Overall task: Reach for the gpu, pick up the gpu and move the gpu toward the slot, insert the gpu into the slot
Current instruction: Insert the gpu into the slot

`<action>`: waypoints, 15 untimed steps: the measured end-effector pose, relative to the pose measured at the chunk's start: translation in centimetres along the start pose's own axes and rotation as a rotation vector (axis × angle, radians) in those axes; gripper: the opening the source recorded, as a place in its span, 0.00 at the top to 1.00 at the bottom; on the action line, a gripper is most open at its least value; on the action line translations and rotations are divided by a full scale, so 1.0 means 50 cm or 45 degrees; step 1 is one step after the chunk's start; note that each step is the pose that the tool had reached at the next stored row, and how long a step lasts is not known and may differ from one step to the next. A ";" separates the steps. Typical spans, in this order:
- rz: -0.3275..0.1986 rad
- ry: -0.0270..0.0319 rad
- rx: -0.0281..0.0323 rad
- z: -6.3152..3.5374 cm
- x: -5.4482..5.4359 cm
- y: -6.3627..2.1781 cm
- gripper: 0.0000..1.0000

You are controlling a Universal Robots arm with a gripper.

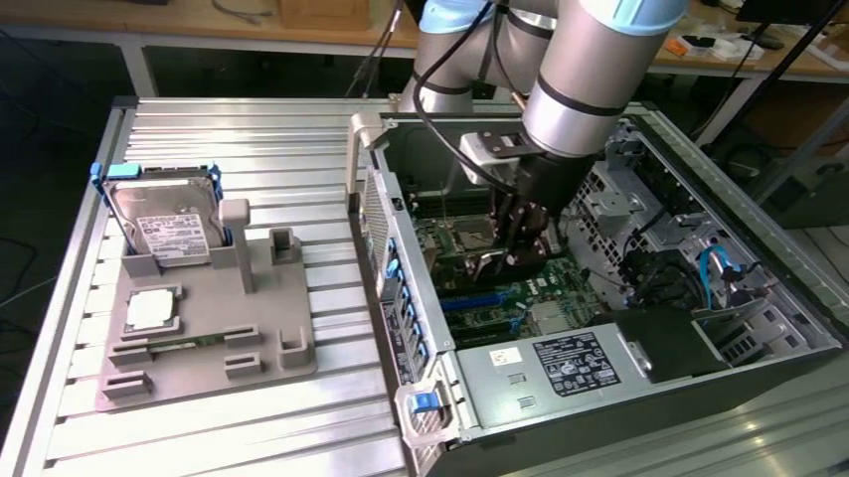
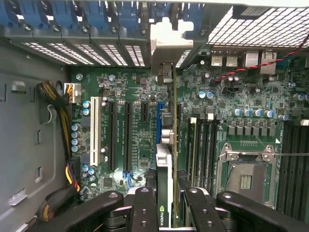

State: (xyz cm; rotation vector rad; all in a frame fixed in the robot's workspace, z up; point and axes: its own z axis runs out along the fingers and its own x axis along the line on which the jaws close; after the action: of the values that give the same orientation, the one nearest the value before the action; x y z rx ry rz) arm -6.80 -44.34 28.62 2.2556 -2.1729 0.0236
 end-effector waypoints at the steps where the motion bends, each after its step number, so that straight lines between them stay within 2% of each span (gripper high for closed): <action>1: 0.000 -0.0001 0.0001 0.002 0.000 0.000 0.73; 10: 0.004 0.0000 0.0004 0.011 0.000 0.007 0.73; 15: 0.035 0.0002 -0.0001 0.013 0.001 0.008 0.73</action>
State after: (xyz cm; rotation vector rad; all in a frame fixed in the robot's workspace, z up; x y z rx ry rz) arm -7.18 -44.41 27.97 2.2258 -2.2034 0.0238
